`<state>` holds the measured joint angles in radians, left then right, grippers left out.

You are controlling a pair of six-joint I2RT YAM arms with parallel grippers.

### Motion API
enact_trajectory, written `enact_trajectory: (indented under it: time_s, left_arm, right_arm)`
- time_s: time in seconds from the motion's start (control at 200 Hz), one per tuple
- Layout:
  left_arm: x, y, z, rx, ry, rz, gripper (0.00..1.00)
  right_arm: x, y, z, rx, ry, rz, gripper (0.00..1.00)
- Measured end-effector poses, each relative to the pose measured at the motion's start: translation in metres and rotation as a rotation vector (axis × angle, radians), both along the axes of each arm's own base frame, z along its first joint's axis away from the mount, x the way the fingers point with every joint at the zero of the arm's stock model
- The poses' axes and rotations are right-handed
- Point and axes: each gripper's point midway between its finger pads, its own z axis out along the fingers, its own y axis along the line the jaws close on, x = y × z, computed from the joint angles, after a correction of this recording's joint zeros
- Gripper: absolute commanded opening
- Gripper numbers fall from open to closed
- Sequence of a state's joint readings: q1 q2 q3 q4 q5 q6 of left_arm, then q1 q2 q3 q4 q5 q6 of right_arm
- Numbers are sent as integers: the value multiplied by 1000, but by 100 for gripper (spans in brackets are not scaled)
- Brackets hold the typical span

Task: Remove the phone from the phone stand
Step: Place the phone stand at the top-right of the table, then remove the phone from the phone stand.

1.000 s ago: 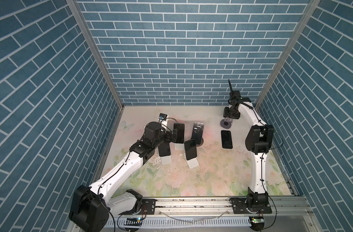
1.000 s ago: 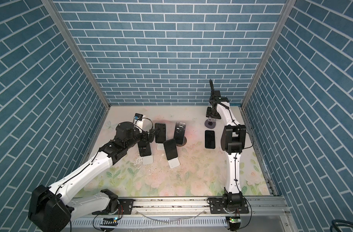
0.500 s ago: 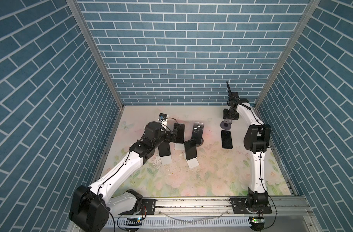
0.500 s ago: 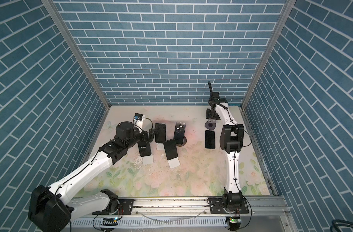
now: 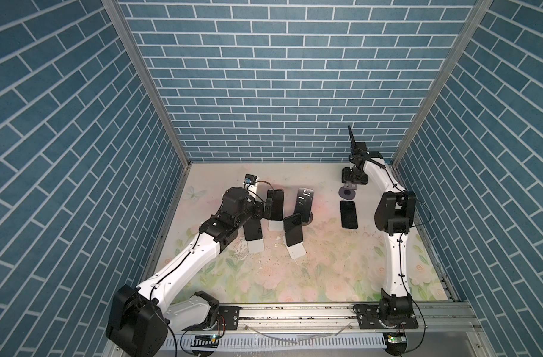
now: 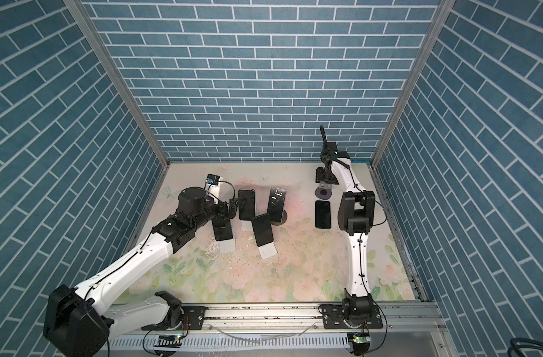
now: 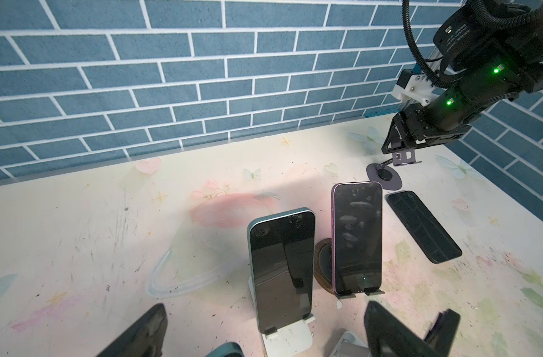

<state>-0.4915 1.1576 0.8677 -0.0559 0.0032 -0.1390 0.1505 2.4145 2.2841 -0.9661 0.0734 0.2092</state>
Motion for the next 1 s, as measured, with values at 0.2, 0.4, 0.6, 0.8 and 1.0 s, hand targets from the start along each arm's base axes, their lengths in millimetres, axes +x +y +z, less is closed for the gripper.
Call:
enact_trajectory:
  time_s: [0.2, 0.4, 0.6, 0.8, 1.0]
  left_arm:
    - [0, 0, 1, 1, 2, 0, 100]
    - [-1, 1, -1, 8, 15, 0, 100]
    - [-4, 1, 1, 15, 34, -5, 100]
    - [-6, -3, 2, 7, 49, -27, 100]
    - [-11, -5, -2, 2, 74, -38, 100]
  right_arm:
    - [0, -2, 1, -8, -4, -2, 87]
    - [-1, -2, 25, 0, -50, -3, 87]
    - [-20, -3, 76, 21, -141, -4, 86]
    - [-46, 5, 112, 69, -219, 1, 86]
    - [-76, 29, 103, 106, -206, 41, 86]
